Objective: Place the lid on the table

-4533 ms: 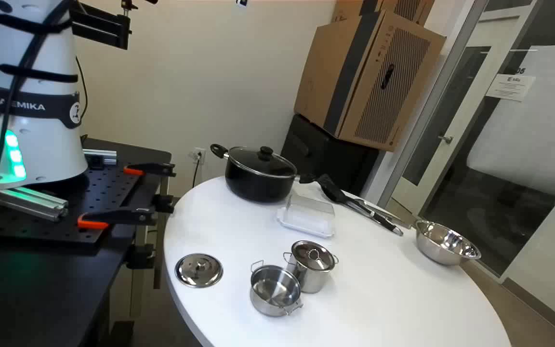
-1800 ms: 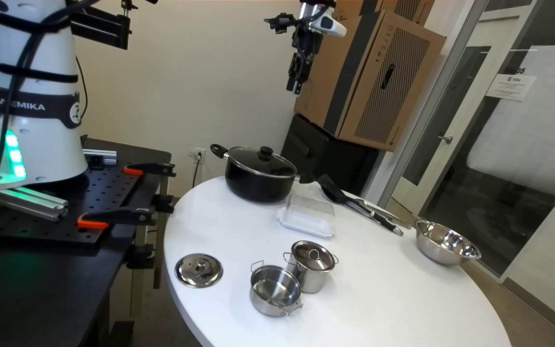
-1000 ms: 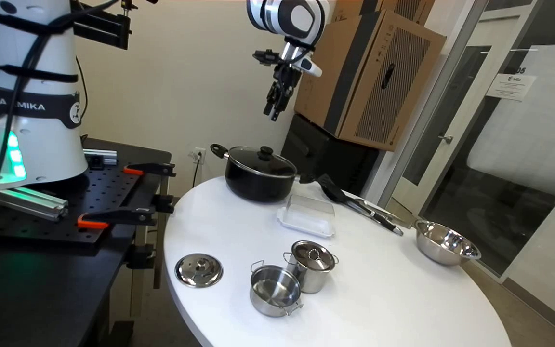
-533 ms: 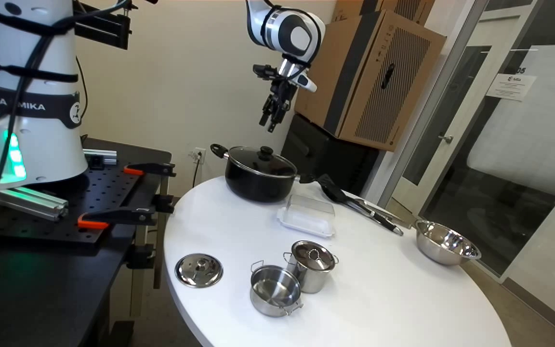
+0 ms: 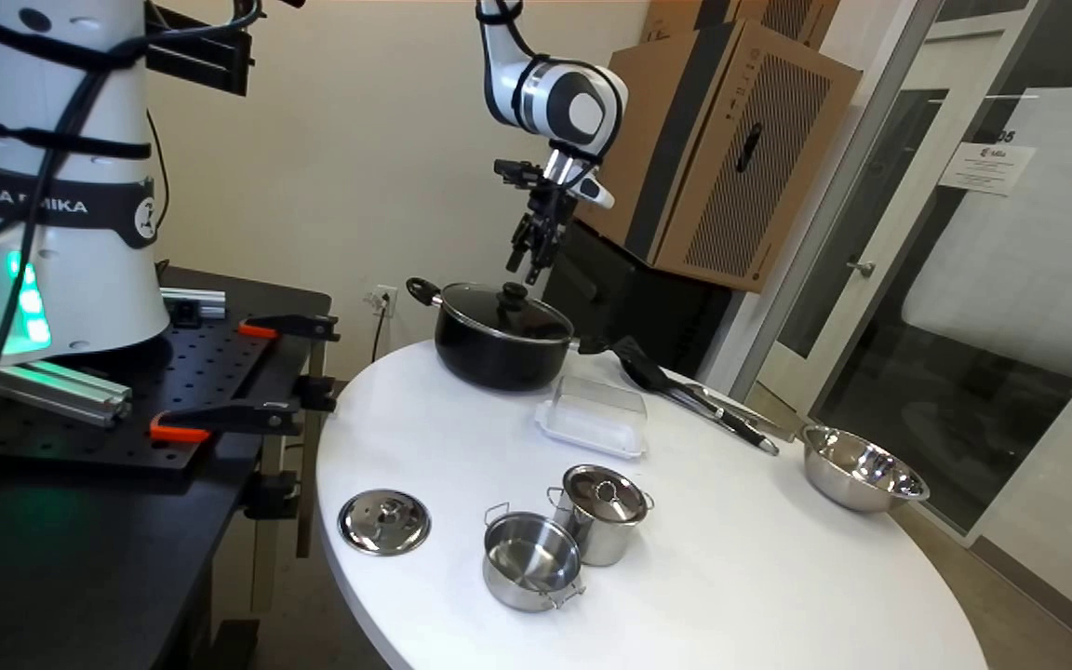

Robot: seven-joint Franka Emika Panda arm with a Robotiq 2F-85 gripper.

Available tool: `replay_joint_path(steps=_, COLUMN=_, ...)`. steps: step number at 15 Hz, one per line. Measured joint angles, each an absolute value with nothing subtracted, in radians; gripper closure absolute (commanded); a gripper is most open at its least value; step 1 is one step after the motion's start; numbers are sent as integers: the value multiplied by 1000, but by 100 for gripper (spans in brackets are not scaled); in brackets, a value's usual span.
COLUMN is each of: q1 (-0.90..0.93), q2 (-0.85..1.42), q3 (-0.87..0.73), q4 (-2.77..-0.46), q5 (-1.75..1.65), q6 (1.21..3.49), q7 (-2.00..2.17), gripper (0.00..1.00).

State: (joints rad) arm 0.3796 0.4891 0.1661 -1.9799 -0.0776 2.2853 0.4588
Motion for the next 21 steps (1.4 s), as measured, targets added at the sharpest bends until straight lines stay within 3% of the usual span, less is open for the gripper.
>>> replay_joint_path(steps=7, q1=425, q2=576, q3=145, q4=-1901, q5=-86, q6=2285, q7=459, gripper=3)
replay_joint_path(steps=8, q1=431, q2=584, q3=142, q4=-1892, q5=-86, q6=2285, q7=459, gripper=27)
replay_joint_path(steps=10, q1=442, q2=598, q3=136, q4=-1875, q5=-86, q6=2285, q7=459, gripper=32)
replay_joint_path(steps=16, q1=451, q2=616, q3=119, q4=-1844, q5=-86, q6=2284, q7=460, gripper=78)
replay_joint_path(steps=20, q1=451, q2=624, q3=109, q4=-1828, q5=-86, q6=2285, q7=465, gripper=100)
replay_joint_path(steps=21, q1=451, q2=627, q3=108, q4=-1823, q5=-86, q6=2285, q7=468, gripper=100)
